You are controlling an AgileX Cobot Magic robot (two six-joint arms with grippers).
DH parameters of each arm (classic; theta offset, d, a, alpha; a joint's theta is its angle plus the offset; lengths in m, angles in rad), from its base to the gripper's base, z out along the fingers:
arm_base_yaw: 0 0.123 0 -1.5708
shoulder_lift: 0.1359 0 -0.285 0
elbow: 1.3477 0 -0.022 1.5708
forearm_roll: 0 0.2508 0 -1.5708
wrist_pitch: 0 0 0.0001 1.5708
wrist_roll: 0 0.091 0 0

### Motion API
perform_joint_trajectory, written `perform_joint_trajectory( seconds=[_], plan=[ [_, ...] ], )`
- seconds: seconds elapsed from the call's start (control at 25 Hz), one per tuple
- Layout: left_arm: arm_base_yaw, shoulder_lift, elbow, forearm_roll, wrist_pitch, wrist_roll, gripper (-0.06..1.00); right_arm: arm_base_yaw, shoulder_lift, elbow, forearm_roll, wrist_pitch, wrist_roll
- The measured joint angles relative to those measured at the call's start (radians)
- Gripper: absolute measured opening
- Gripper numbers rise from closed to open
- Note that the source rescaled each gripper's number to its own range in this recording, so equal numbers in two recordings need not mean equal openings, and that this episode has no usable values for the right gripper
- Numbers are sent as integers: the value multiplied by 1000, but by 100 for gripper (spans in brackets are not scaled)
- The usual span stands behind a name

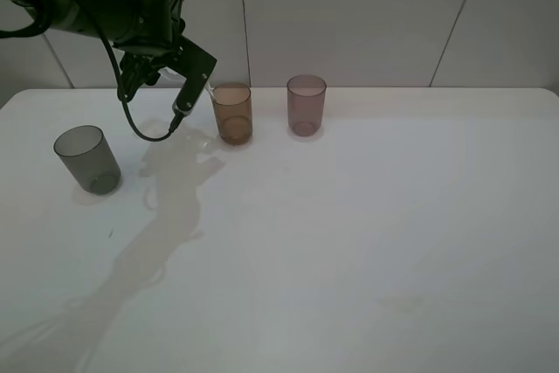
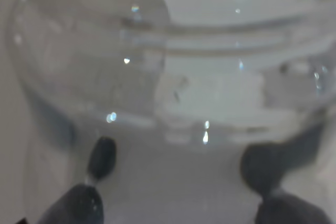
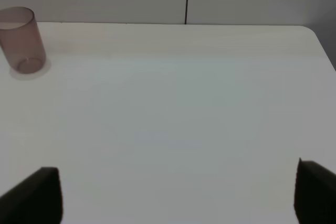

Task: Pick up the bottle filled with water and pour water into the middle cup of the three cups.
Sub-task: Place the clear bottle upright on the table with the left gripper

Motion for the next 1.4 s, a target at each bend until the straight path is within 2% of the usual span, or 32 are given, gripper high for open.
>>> perform_joint_trajectory(
  seconds=[1.4],
  plan=[
    [-6,0,0,42,-50,4,1,0,0,0,0,0,0]
  ],
)
